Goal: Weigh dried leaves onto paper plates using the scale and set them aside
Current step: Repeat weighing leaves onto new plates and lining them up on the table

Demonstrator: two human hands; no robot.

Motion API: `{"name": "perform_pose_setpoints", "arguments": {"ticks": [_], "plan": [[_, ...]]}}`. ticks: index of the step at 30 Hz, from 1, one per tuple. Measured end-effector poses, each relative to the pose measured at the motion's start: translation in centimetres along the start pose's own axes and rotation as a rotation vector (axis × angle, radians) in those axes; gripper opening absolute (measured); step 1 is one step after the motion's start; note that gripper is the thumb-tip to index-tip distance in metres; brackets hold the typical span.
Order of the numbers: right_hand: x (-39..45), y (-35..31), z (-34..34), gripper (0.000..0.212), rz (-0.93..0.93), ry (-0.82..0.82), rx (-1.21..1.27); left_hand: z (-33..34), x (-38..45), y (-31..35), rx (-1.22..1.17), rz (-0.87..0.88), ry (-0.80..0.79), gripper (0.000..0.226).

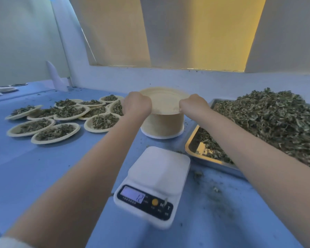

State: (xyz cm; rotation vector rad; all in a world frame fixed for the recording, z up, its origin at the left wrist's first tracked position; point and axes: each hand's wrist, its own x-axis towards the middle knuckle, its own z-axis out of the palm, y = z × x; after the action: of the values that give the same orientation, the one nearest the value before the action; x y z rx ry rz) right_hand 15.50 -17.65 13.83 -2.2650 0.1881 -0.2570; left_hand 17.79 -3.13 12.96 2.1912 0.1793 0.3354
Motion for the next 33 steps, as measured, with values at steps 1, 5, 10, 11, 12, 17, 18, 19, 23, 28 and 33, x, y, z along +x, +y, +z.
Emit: {"name": "perform_pose_setpoints", "arguments": {"ticks": [1,5,10,11,12,17,18,19,23,28,33], "plan": [[-0.8,0.4,0.4,0.041,-0.009,-0.024,-0.009,-0.2,-0.7,-0.7,-0.013,0.005,0.017,0.04],[-4.3,2.4,2.4,0.03,-0.038,-0.019,-0.035,-0.9,-4.4,-3.2,-0.036,0.009,0.038,0.043],[-7.9,5.2,4.3,0.033,-0.005,-0.09,-0.161,-0.1,-8.3,-6.9,0.018,-0.032,-0.061,0.03],[-8.6,5.7,4.7,0.032,0.006,-0.107,-0.212,0.2,-8.7,-7.7,0.053,-0.048,-0.09,0.029],[-9.1,6.2,5.0,0.029,0.008,-0.105,-0.267,0.5,-9.1,-8.4,0.091,-0.068,-0.116,0.031],[-9.8,7.8,6.2,0.047,-0.068,-0.054,-0.51,1.2,-9.7,-10.4,0.13,-0.153,-0.198,0.038],[-9.7,7.8,6.3,0.049,-0.072,-0.053,-0.494,1.0,-9.7,-10.3,0.108,-0.172,-0.207,0.04],[-9.6,7.7,6.2,0.05,-0.064,-0.058,-0.465,0.9,-9.6,-10.3,0.079,-0.186,-0.209,0.042],[-9.0,7.1,6.0,0.051,-0.106,-0.063,-0.403,0.1,-8.8,-10.2,0.018,-0.179,-0.17,0.038],[-8.4,6.1,6.1,0.054,-0.172,-0.052,-0.302,-0.6,-7.8,-9.7,-0.033,-0.148,-0.118,0.039],[-7.9,5.7,6.2,0.05,-0.176,-0.062,-0.219,-0.7,-7.5,-9.0,-0.079,-0.089,-0.11,0.049]]}}
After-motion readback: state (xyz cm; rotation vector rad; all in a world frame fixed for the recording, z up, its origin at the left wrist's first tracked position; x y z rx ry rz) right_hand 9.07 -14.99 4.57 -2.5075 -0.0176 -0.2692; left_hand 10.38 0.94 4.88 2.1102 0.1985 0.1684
